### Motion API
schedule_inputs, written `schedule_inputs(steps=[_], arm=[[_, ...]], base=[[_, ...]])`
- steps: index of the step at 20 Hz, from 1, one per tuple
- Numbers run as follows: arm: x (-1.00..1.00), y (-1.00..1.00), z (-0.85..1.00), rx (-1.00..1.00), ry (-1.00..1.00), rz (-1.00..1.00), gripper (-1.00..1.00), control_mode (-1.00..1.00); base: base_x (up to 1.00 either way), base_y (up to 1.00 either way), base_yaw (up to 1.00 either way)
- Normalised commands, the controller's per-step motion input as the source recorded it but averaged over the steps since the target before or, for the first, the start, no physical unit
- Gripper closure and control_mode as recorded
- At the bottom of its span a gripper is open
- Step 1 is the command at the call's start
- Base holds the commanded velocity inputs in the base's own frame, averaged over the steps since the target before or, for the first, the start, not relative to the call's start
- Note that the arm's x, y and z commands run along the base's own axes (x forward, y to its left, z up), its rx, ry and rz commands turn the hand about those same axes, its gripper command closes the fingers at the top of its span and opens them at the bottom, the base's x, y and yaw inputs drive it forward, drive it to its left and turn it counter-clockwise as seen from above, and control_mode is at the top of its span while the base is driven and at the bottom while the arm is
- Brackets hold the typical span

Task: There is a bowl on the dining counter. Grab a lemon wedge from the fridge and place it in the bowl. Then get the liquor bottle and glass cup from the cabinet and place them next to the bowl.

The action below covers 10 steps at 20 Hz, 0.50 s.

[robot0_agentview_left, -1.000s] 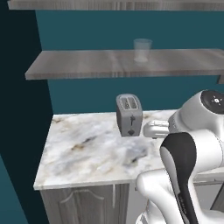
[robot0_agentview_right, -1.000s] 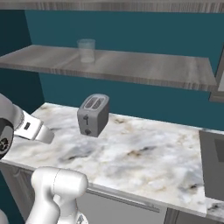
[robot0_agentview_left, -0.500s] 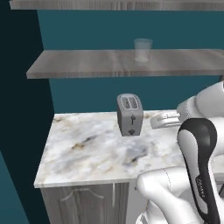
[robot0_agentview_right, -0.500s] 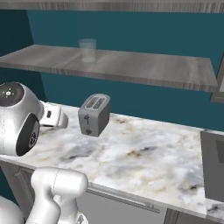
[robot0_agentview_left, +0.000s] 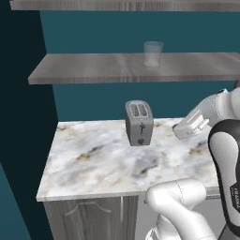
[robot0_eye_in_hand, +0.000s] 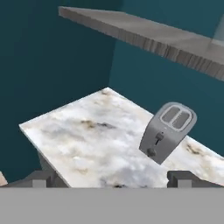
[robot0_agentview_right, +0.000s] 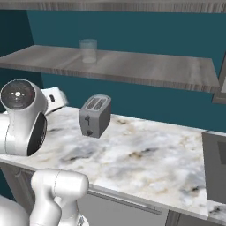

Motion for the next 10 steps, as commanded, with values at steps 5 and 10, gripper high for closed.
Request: schedule_inputs(steps=[5,10], arm=[[0.0,-0.04,0.26,-0.37,-0.28,0.36,-1.0,-1.0],[0.0,-0.02,0.26,-0.46,-0.36,0.28,-1.0,-1.0]], base=[[0.0,0.0,0.0],[0.0,0.0,0.0]])
